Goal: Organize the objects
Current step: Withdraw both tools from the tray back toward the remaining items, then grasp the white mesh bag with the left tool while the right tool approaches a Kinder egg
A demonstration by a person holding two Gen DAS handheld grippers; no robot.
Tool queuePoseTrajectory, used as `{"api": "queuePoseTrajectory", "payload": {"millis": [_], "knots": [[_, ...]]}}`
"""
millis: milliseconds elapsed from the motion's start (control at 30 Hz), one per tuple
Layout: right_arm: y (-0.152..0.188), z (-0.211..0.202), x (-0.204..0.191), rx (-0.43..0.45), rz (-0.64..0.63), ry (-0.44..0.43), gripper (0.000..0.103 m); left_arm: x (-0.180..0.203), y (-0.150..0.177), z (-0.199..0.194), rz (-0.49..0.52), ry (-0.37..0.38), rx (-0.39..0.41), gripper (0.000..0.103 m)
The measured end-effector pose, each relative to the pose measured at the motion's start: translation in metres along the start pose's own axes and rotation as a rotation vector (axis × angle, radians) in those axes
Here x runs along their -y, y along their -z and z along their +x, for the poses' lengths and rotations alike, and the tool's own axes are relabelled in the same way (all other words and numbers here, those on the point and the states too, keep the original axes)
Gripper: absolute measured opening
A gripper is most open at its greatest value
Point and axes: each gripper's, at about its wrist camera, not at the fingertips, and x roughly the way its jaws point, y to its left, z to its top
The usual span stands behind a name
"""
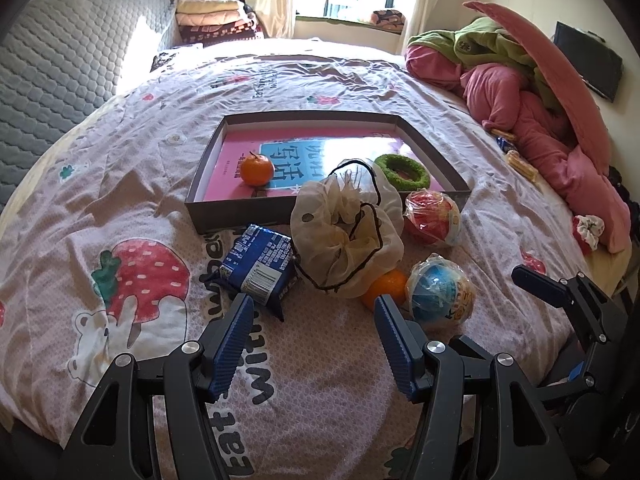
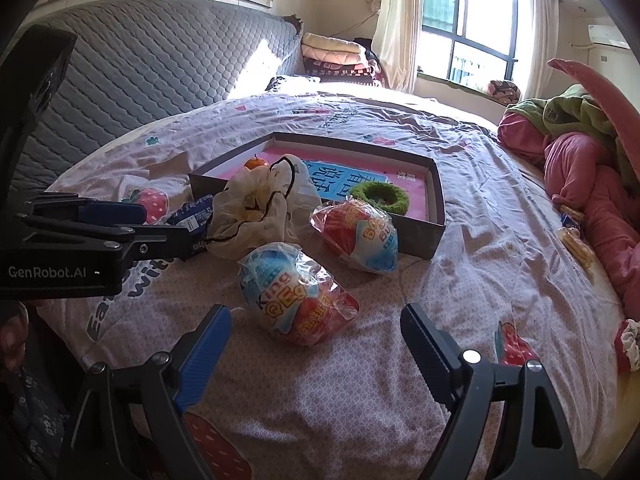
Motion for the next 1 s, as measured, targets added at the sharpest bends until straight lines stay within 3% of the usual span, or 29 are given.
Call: {"api": "queuePoseTrajectory", "payload": {"millis": [1000], "knots": [[-0.001, 0.033, -0.002, -0.064, -0.038, 0.008, 0.086, -0.016, -0.021, 0.039, -0.043, 0.021, -0.003, 0.064]]}}
